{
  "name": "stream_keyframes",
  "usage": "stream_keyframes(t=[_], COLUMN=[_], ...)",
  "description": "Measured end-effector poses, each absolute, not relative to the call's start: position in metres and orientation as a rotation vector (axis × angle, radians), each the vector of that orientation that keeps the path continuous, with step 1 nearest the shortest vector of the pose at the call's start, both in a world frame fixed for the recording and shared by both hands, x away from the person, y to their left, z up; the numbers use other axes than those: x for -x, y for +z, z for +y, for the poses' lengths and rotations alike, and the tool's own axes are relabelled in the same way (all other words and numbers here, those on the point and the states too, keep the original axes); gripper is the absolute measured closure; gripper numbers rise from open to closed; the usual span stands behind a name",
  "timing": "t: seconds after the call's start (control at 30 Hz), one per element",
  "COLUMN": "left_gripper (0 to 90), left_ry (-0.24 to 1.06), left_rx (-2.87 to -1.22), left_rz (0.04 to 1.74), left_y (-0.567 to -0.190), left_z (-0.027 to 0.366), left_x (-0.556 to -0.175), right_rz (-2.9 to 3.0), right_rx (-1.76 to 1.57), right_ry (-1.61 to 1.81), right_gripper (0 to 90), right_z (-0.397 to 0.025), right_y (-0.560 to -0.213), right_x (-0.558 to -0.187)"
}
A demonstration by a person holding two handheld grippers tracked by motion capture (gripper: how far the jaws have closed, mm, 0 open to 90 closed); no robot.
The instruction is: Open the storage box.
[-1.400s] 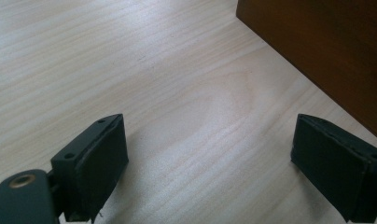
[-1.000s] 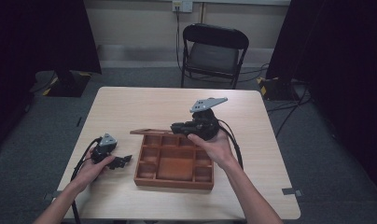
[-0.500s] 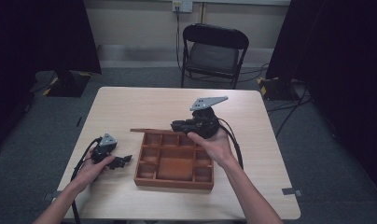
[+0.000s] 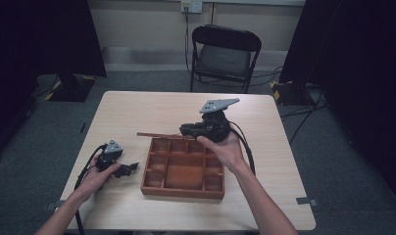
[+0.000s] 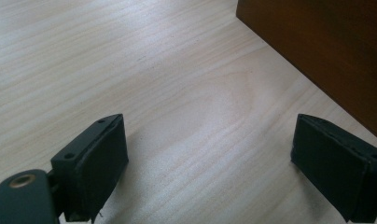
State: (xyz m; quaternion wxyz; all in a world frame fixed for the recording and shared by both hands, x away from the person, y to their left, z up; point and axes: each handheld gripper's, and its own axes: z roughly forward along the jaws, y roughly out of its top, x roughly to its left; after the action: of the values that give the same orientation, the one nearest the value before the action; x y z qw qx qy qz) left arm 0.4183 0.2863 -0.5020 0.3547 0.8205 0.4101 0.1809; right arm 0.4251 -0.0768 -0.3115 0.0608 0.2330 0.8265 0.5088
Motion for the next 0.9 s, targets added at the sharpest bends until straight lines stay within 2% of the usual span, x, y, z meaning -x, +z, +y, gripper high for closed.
stream_keyframes(t=[0.9], left_gripper=[10.0], left_ry=[0.469], left_rx=[-2.123], left_rz=[1.062], left_y=[-0.5018], left_z=[0.2863], left_x=[-0.4182], right_rz=[2.499], right_rx=[-0.723], right_ry=[1.537], right_gripper=[81.7], right_z=[-0.0768], right_y=[-0.3055], right_x=[-0.4345])
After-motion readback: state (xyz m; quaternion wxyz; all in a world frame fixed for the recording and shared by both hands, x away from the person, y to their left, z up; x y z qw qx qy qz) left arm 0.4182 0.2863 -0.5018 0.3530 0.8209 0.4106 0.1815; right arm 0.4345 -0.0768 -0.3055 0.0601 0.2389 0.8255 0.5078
